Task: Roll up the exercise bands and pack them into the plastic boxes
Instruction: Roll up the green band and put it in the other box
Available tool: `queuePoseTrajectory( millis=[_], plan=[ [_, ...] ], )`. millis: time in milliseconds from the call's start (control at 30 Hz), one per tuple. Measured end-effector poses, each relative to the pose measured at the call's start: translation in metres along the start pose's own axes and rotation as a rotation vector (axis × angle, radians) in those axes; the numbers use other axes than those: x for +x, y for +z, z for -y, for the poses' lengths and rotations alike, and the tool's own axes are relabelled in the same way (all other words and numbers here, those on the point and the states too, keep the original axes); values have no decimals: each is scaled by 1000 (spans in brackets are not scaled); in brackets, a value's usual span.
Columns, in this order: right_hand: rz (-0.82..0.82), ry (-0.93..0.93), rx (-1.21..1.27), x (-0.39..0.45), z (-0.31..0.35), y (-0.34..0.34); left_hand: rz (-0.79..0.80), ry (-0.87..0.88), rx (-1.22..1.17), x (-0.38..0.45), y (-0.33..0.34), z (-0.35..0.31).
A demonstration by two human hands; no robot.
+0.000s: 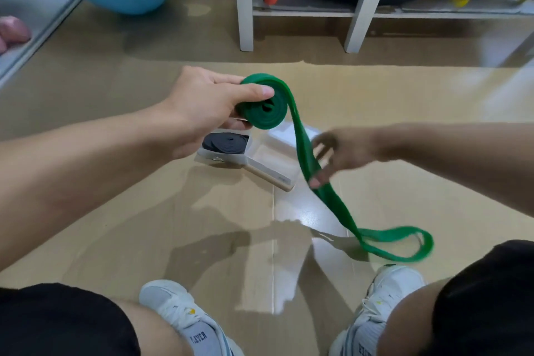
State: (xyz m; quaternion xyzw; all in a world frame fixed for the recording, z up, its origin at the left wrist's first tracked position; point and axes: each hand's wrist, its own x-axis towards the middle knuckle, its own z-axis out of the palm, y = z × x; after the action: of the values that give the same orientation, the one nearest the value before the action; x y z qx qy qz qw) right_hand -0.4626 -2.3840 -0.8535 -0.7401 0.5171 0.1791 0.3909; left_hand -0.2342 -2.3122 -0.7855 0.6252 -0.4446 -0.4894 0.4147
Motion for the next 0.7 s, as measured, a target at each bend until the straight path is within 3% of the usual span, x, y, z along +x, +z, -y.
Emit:
queuePoseTrajectory(
  millis=[100,200,267,333,433,500,633,700],
  plan=[
    [184,283,34,11,-54,32,-25,-5,-25,6,4,-2],
    [88,354,395,16,-68,49,33,5,1,8,12,-3],
    [-23,225,449,21,-60,46,80,19,36,9,17,-3],
    [-111,19,349,21,-45,36,121,35,89,10,22,-3],
    [-136,-219,257,11,-18,5,147,49,161,10,22,0],
    [-138,-322,372,-5,-2,-16,146,59,195,11,18,2],
    [-359,-499,531,-39,17,-38,175,54,211,9,6,7],
    [-368,-559,572,-47,23,-36,219,57,175,6,3,7]
  ],
)
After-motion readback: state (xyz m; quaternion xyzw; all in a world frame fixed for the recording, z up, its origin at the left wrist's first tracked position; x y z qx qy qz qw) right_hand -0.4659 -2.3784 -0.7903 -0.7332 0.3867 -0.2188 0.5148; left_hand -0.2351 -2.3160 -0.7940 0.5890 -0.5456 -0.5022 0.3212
